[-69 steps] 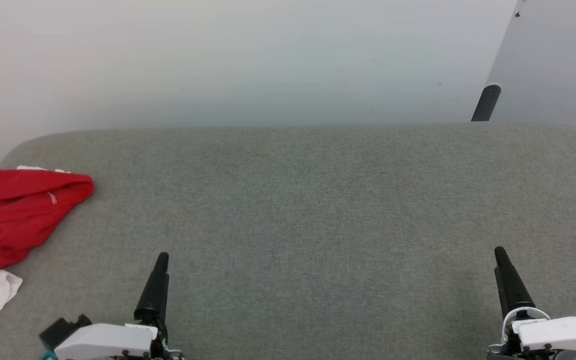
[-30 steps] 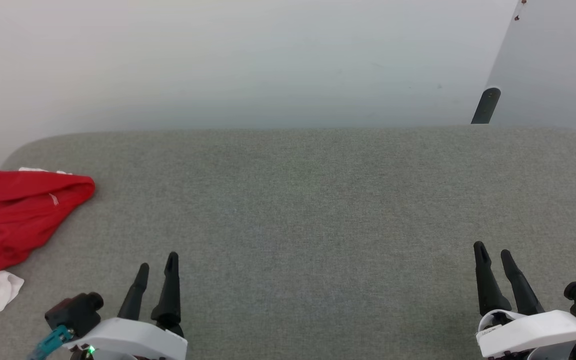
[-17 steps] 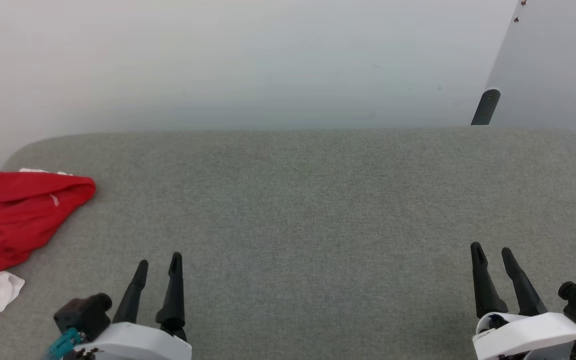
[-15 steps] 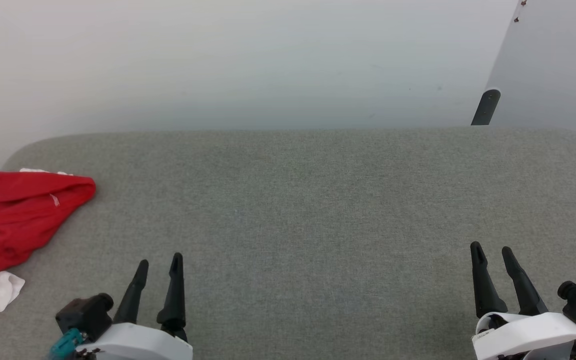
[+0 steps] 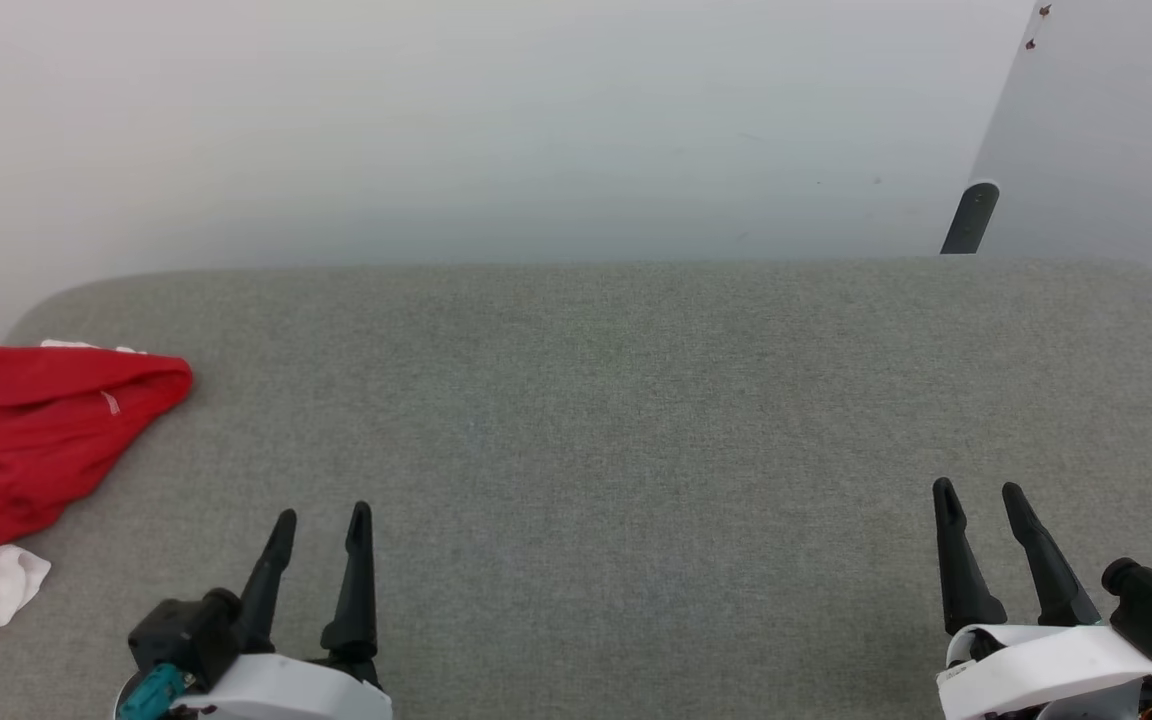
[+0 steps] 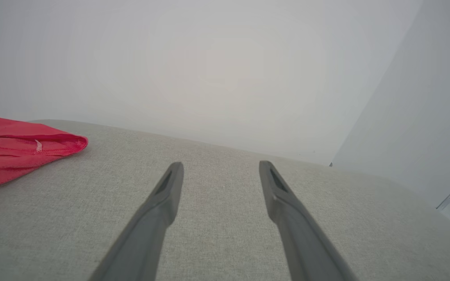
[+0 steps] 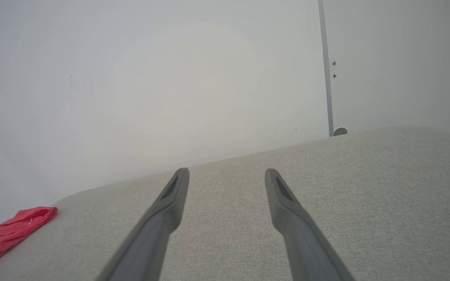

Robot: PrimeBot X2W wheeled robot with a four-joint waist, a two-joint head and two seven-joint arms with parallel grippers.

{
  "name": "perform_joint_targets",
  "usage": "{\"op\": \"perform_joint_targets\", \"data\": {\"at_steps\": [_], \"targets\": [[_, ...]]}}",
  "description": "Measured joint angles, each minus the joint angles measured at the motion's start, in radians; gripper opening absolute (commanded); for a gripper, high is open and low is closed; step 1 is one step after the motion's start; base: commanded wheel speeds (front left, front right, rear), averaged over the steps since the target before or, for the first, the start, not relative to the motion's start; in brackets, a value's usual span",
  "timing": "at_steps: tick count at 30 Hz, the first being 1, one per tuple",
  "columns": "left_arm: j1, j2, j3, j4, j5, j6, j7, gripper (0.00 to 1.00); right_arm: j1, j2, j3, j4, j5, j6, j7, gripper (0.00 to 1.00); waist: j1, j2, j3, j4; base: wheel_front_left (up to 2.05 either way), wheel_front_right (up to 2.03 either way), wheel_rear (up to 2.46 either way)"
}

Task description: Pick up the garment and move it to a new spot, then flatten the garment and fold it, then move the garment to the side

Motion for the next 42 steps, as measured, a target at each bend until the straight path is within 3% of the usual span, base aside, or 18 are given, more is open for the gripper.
{"op": "perform_joint_targets", "data": {"at_steps": [24,42], "targets": [[0.019,-0.015,0.011,-0.020,0.173,-0.017,-0.044,1.00,0.007,0.000,0.006,-0.026,-0.159,0.000,-0.037,1.00,0.0000,0.0000,-0.012,0.000,0.00,0.00,0.00],[0.034,-0.025,0.062,-0.015,0.171,-0.031,-0.044,1.00,0.041,-0.001,-0.050,-0.035,-0.193,0.000,-0.031,1.00,0.0000,0.0000,-0.029,0.039,0.00,0.00,0.00]]}}
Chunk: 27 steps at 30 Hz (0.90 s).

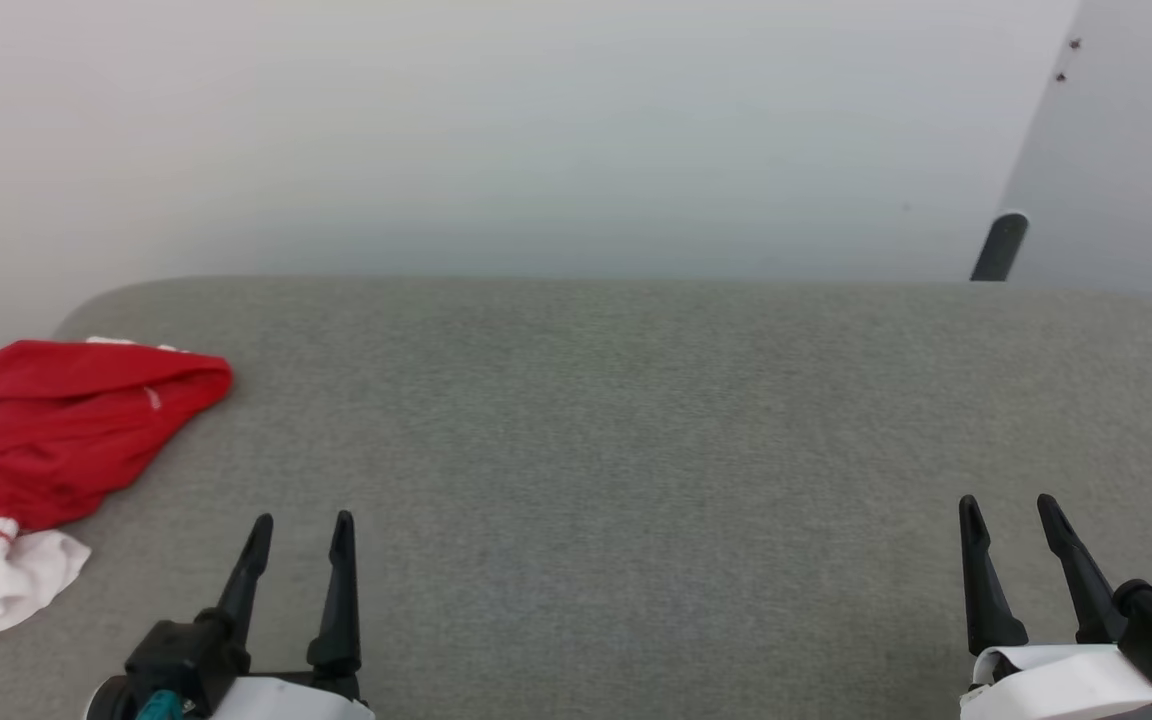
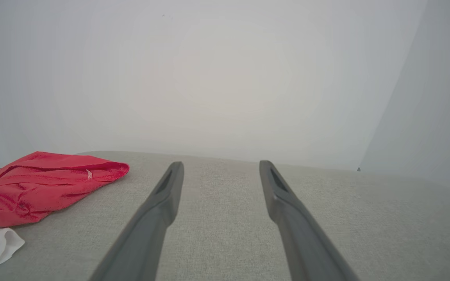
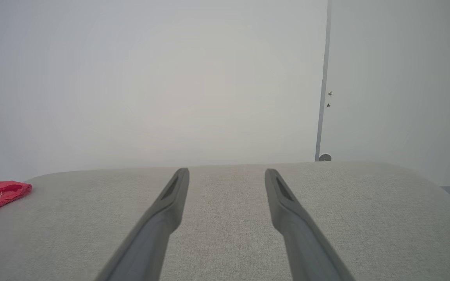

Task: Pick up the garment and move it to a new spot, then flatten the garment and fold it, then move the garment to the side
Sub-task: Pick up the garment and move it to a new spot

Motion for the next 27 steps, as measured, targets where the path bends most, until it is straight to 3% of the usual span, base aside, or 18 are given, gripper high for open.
{"op": "perform_joint_targets", "data": {"at_steps": [9,27], "targets": [[0.007,0.012,0.039,0.017,-0.017,0.018,0.007,1.00,0.012,0.000,0.021,-0.011,0.002,0.000,0.014,1.00,0.0000,0.0000,-0.021,0.090,0.00,0.00,0.00],[0.060,0.044,0.129,-0.071,-0.073,0.102,0.093,1.00,-0.008,0.000,0.120,0.027,0.044,0.000,0.004,1.00,0.0000,0.0000,-0.056,0.373,0.00,0.00,0.00]]}}
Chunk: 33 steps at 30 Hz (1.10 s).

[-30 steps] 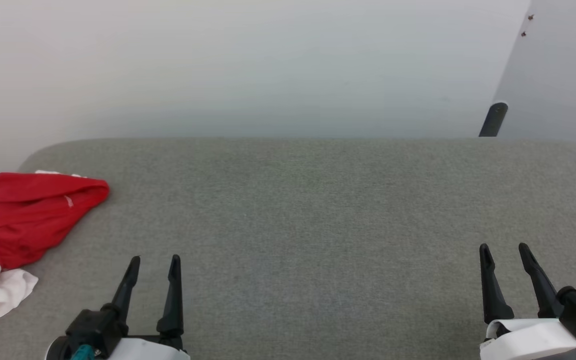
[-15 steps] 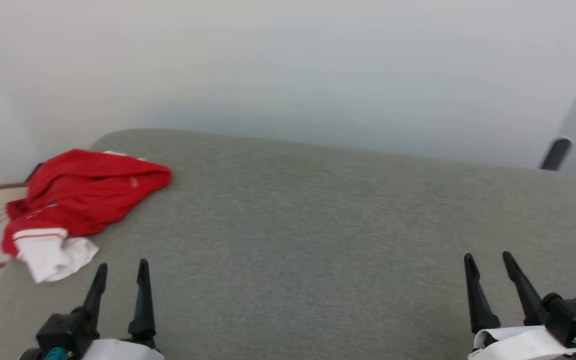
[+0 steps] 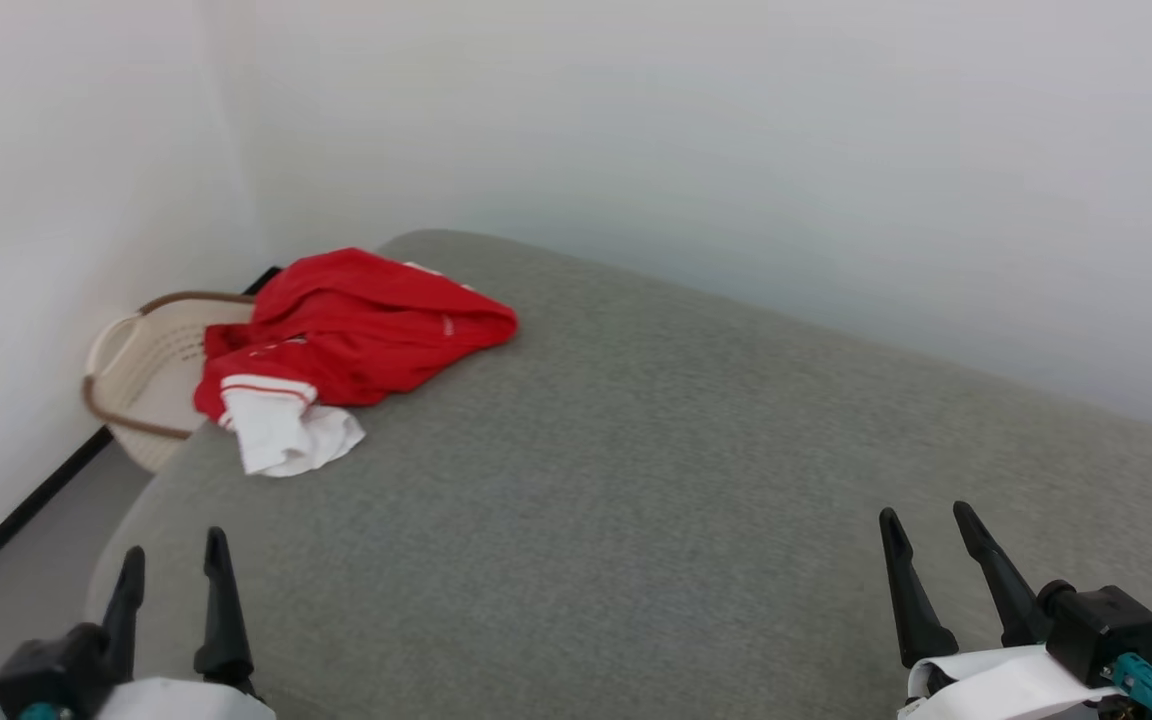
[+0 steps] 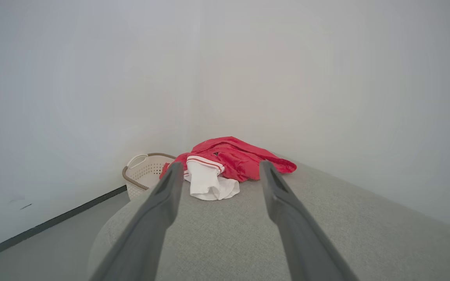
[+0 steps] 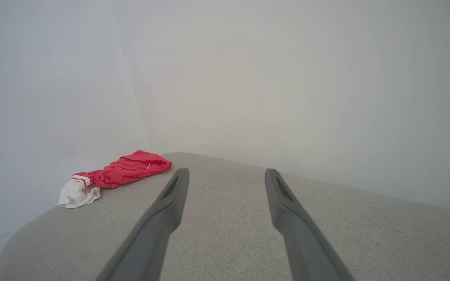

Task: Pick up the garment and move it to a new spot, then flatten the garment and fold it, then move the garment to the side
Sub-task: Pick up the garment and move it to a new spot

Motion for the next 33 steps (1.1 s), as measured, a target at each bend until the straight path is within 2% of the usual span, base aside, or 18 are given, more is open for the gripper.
{"op": "perform_joint_targets", "data": {"at_steps": [5,12,19,25,33], "targets": [[-0.039,0.006,0.001,-0.016,-0.044,-0.002,0.088,1.00,-0.002,0.000,-0.005,0.003,-0.002,0.000,0.000,1.00,0.0000,0.0000,0.009,0.037,0.00,0.00,0.00],[-0.190,0.098,0.059,-0.052,-0.105,-0.009,0.220,1.00,-0.003,0.001,-0.014,-0.046,-0.039,0.000,0.031,1.00,0.0000,0.0000,0.046,0.030,0.00,0.00,0.00],[-0.397,0.174,0.111,-0.069,-0.198,-0.010,0.355,1.00,-0.043,-0.015,-0.048,-0.146,-0.089,0.000,0.076,1.00,0.0000,0.0000,0.145,-0.002,0.00,0.00,0.00],[-0.604,0.231,0.109,0.040,-0.270,-0.018,0.496,1.00,-0.073,-0.057,-0.072,-0.225,-0.089,0.000,0.105,1.00,0.0000,0.0000,0.271,-0.047,0.00,0.00,0.00],[-0.839,0.298,0.080,0.299,-0.315,-0.010,0.660,1.00,-0.116,-0.105,-0.076,-0.309,-0.077,0.000,0.134,1.00,0.0000,0.0000,0.437,-0.102,0.00,0.00,0.00]]}}
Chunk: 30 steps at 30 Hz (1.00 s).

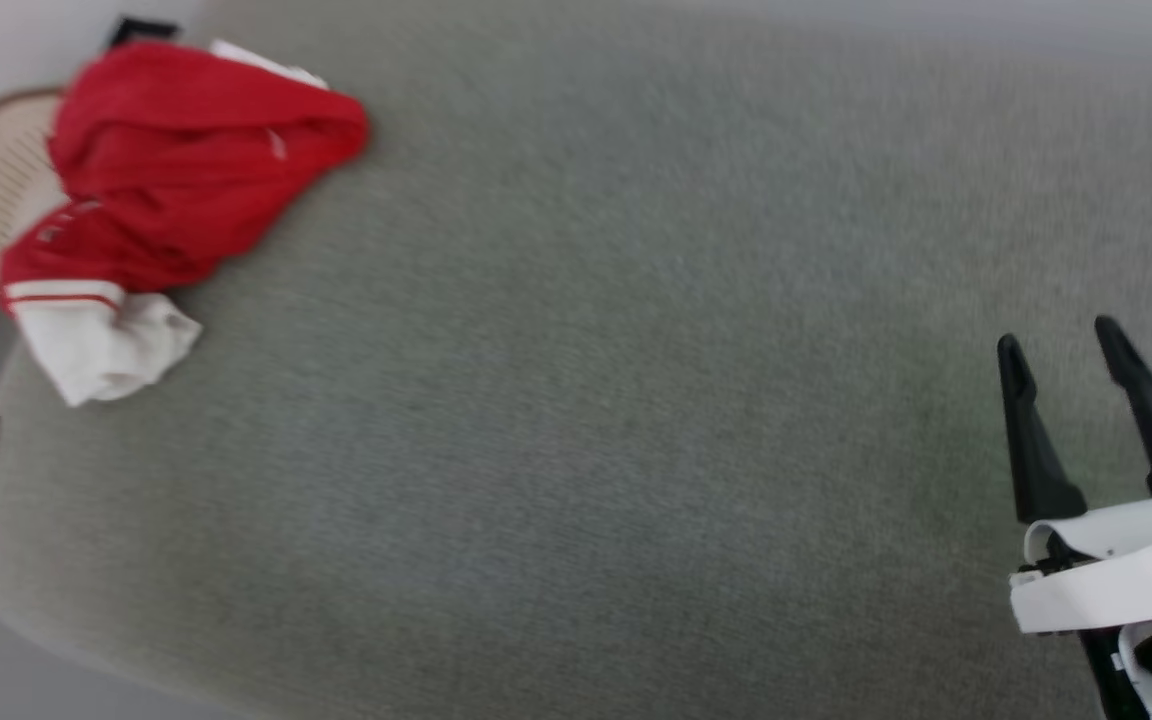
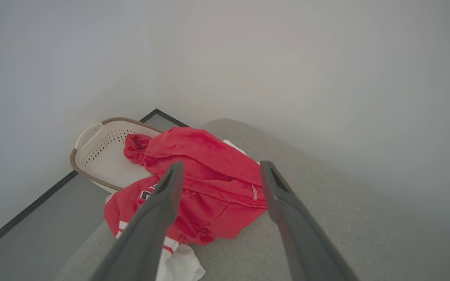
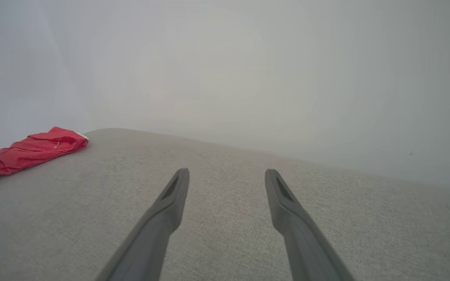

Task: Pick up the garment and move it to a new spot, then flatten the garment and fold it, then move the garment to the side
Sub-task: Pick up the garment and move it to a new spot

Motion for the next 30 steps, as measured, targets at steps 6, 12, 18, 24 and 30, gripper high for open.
{"op": "perform_joint_targets", "data": {"at_steps": [6,12,18,24,30], "targets": [[-0.121,0.014,-0.024,0.212,0.004,0.041,0.064,1.00,-0.016,-0.023,0.000,-0.062,0.007,0.000,0.023,1.00,0.0000,0.0000,0.106,-0.038,0.00,0.00,0.00],[-0.195,0.032,-0.054,0.379,0.030,0.069,0.097,1.00,-0.030,-0.041,-0.003,-0.118,0.007,0.000,0.053,1.00,0.0000,0.0000,0.177,-0.075,0.00,0.00,0.00],[-0.259,0.027,-0.070,0.535,0.033,0.085,0.123,1.00,-0.039,-0.048,-0.009,-0.168,0.007,0.000,0.082,1.00,0.0000,0.0000,0.214,-0.107,0.00,0.00,0.00],[-0.301,0.026,-0.084,0.652,0.040,0.063,0.087,1.00,-0.052,-0.056,-0.008,-0.197,0.010,0.000,0.102,1.00,0.0000,0.0000,0.233,-0.129,0.00,0.00,0.00],[-0.329,0.014,-0.090,0.734,0.037,0.029,0.033,0.00,-0.052,-0.055,-0.016,-0.213,0.013,0.000,0.111,1.00,0.0000,0.0000,0.240,-0.140,0.00,0.00,0.00]]}}
